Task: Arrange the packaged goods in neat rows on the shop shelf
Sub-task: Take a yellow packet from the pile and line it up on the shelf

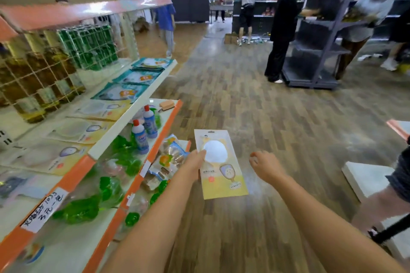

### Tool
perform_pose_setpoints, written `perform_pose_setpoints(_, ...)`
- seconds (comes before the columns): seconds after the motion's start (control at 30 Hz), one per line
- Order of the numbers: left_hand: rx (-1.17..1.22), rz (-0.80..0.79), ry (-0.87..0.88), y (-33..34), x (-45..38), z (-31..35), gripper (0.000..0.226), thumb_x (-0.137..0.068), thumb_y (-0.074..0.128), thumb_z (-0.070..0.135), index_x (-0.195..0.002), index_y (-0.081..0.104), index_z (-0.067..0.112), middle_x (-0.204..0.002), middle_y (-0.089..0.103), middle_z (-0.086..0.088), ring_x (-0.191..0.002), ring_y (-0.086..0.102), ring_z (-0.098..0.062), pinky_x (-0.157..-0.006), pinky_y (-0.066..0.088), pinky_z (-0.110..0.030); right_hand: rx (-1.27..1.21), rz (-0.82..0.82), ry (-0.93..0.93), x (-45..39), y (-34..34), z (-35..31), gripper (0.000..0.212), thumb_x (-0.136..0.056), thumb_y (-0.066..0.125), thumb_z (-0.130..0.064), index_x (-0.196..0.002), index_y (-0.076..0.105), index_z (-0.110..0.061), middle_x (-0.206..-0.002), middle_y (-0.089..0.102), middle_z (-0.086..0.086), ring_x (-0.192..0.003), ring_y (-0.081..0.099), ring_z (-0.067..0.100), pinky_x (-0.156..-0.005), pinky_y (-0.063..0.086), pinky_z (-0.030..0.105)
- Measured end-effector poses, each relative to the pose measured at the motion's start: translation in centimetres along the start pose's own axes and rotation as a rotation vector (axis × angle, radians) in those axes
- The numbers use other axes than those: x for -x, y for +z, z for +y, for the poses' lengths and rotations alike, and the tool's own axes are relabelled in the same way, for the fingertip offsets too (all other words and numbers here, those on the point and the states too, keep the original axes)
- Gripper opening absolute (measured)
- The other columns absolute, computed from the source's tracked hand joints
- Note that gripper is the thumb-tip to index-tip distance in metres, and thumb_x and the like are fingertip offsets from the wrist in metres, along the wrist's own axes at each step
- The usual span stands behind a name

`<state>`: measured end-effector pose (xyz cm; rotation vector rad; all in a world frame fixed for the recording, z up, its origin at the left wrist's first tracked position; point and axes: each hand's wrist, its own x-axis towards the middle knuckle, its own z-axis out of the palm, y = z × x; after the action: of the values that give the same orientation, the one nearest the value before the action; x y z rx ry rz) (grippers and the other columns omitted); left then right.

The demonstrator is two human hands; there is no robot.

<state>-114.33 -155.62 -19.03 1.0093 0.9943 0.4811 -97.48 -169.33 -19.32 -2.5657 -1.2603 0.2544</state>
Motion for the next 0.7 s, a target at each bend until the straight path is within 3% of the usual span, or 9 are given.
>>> perform_pose_setpoints(0.1, 0.015, 0.064, 0.032, 0.3, -0.2, 1.8, 0.035, -0.101, 0.043, 0.014, -0.135, 0.043, 0.004, -0.131, 0.055, -0.017, -0.107, 0.059, -0.035, -0.069, 0.053, -0.039, 0.016, 0.036, -0.062, -2.2, -1.5, -0.5, 0.034, -0.097, 0.036, -0.027, -0.117, 0.06, -0.013, -0.123, 0.058, 0.011, -0.113, 0.052, 0.032, -0.087, 0.041, 0.034)
perform_pose_setpoints(0.2, -0.005, 0.131, 0.077, -0.1, -0.6, 3.3, 0.037, -0.101, 0.044, 0.016, -0.135, 0.043, 0.003, -0.131, 0.055, -0.017, -0.113, 0.058, -0.037, -0.083, 0.051, -0.046, 0.006, 0.011, -0.123, -4.2, -2.4, -1.6, 0.037, -0.099, 0.035, -0.03, -0.129, 0.054, -0.017, -0.131, 0.053, 0.008, -0.123, 0.046, 0.029, -0.096, 0.039, 0.037)
perform_pose_setpoints(0.3, -0.023, 0.188, 0.102, -1.1, -0.3, 4.4, 0.036, -0.101, 0.043, 0.016, -0.136, 0.044, 0.011, -0.132, 0.055, -0.014, -0.115, 0.057, -0.038, -0.092, 0.049, -0.05, -0.01, -0.024, -0.193, -5.9, -1.7, -2.7, 0.037, -0.1, 0.035, -0.03, -0.127, 0.055, -0.015, -0.129, 0.054, 0.01, -0.12, 0.048, 0.03, -0.095, 0.041, 0.036)
perform_pose_setpoints(0.53, -0.001, 0.339, 0.134, -5.1, -2.6, 5.8, 0.039, -0.101, 0.043, 0.014, -0.139, 0.043, 0.008, -0.134, 0.054, -0.016, -0.112, 0.057, -0.037, -0.086, 0.049, -0.044, -0.001, -0.146, -0.284, -9.5, 0.6, -6.8, 0.037, -0.1, 0.034, -0.034, -0.12, 0.058, -0.013, -0.123, 0.058, 0.012, -0.115, 0.051, 0.032, -0.093, 0.043, 0.036)
perform_pose_setpoints(0.7, 0.073, 0.337, 0.138, -7.2, -6.1, 8.0, 0.039, -0.102, 0.042, 0.014, -0.139, 0.041, 0.004, -0.133, 0.053, -0.019, -0.108, 0.058, -0.035, -0.079, 0.05, -0.043, -0.02, -0.151, -0.313, -13.5, 0.5, -10.4, 0.036, -0.1, 0.034, -0.031, -0.122, 0.056, -0.013, -0.121, 0.058, 0.011, -0.112, 0.052, 0.031, -0.09, 0.044, 0.038)
